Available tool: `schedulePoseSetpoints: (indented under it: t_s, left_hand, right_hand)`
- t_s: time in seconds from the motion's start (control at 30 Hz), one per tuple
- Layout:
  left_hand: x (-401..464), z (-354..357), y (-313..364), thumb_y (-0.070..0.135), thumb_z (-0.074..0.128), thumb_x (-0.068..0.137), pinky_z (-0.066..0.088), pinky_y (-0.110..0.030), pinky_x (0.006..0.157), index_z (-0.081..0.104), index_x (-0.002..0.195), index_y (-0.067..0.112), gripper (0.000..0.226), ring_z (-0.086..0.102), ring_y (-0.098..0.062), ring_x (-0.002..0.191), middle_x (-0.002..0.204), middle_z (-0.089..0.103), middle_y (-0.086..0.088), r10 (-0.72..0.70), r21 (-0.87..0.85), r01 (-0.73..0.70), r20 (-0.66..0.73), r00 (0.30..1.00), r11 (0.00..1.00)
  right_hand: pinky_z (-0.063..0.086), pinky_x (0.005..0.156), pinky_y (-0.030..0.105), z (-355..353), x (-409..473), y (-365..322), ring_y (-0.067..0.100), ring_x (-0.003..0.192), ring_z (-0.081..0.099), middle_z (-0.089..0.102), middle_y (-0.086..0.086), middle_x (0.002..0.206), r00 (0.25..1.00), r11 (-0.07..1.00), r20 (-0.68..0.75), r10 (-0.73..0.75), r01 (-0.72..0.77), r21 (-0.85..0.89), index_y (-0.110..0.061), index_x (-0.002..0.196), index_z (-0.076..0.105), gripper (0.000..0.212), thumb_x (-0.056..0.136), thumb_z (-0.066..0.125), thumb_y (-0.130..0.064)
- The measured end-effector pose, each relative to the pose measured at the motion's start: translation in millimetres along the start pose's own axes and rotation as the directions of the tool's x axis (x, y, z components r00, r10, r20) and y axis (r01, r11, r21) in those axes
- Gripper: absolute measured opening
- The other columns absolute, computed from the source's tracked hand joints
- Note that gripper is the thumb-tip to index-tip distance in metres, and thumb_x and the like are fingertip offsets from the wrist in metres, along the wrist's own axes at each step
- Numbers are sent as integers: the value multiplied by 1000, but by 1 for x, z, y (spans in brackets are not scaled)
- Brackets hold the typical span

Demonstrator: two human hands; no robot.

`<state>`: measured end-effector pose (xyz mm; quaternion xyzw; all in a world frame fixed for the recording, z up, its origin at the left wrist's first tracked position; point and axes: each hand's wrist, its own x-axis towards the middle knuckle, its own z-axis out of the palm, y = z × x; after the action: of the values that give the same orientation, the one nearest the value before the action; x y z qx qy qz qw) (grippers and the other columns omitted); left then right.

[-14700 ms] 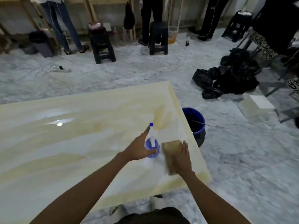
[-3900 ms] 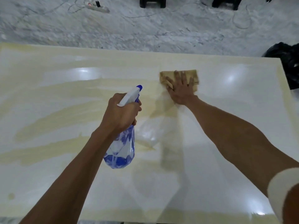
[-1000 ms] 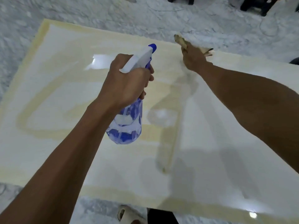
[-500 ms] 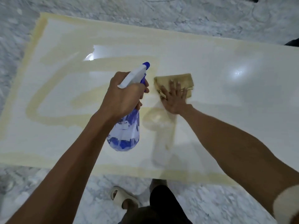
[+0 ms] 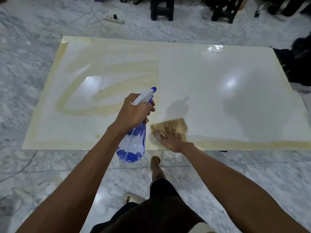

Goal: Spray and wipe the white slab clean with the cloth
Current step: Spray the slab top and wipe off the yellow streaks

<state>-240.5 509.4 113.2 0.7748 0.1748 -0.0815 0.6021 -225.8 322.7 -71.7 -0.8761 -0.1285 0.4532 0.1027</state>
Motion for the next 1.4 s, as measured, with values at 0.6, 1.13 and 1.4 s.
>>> schedulePoseSetpoints:
  t_s: [0.6, 1.13, 1.4]
  left_hand:
    - [234, -69, 85, -1, 47, 89, 56, -48, 55, 63, 71, 4, 24, 48, -13, 35, 93, 73, -26, 84, 77, -74, -144, 986, 994]
    - [259, -99, 21, 11, 46, 71, 58, -54, 60, 68, 80, 0, 26, 50, -14, 36, 80, 74, -13, -93, 85, 109, -180, 979, 990]
    - [147, -100, 6, -3, 50, 80, 58, -43, 54, 67, 78, 0, 18, 51, -14, 36, 82, 75, -12, -25, 94, 35, -107, 994, 995]
  right_hand:
    - [41, 80, 40, -395, 220, -46, 38, 105, 58, 62, 24, 108, 742, 895, -668, 59, 257, 365, -3, 108, 62, 45, 102, 28, -32]
    - [-7, 121, 55, -304, 364, -51, 27, 153, -13, -12, 3, 167, 831, 930, -503, -239, 46, -365, -35, 158, 3, 56, 104, 9, -51]
    - [15, 116, 66, -133, 244, -49, 40, 150, 16, 18, 16, 164, 815, 918, -477, -328, 156, -365, -26, 156, 24, 68, 102, -5, -54]
